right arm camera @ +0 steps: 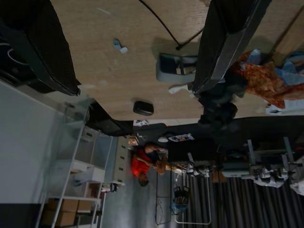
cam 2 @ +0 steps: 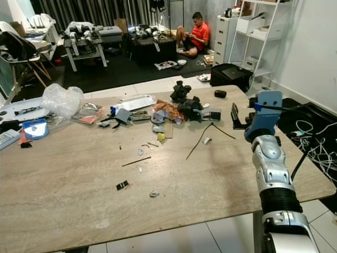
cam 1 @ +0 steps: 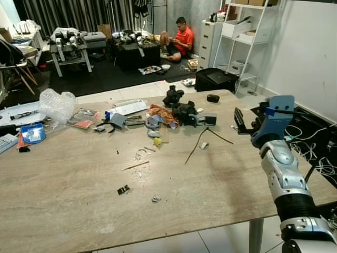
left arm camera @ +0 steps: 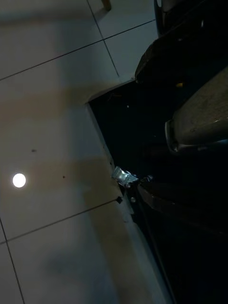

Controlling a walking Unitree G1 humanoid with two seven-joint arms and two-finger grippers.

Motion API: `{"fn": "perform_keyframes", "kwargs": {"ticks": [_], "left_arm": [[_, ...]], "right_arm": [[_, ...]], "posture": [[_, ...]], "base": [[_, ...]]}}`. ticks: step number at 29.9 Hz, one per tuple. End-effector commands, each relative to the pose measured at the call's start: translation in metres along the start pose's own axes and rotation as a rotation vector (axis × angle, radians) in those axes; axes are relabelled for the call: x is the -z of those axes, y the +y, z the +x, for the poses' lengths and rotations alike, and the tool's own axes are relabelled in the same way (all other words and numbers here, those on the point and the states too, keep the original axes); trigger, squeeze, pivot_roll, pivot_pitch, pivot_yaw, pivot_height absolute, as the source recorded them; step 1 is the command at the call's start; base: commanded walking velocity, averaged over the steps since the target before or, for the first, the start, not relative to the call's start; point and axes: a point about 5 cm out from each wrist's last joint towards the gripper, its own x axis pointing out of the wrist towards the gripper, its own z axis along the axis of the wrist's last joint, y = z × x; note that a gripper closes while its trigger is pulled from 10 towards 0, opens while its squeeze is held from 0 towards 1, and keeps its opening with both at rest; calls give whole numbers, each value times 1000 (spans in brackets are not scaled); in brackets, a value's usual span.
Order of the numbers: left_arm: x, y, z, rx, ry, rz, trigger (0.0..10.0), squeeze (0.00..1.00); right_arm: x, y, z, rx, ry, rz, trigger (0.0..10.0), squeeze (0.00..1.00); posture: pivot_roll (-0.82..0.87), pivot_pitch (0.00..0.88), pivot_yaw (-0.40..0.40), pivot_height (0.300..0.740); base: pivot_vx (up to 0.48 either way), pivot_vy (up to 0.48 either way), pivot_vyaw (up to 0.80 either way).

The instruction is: Picking trash to rubbish bin

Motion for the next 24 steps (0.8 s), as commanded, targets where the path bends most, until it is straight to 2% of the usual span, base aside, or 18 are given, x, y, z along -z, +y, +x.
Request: {"fn": "perform_keyframes", "kwargs": {"ticks": [1,7,15,24], "left_arm": [[3,0,-1,1,2,-3,10000,0],[2,-1,-1,7,-2,0,10000,0],[2,-2,0,10,-2,7,10000,0],[0,0,0,-7,-15,0,10000,0]], "right_arm": [[5,3,-3,-16,18,-2,10000,0],[5,6,-3,-43,27,0,10000,0],[12,21,-6,-122,57,12,10000,0],[15,25,-7,-140,76,8,10000,0]], "posture": [[-148,104,49,740],[-150,105,48,740],[-148,109,46,740],[-142,114,47,740]], "base": [[304,0,0],[308,0,0],[301,0,0],[0,0,0]]}}
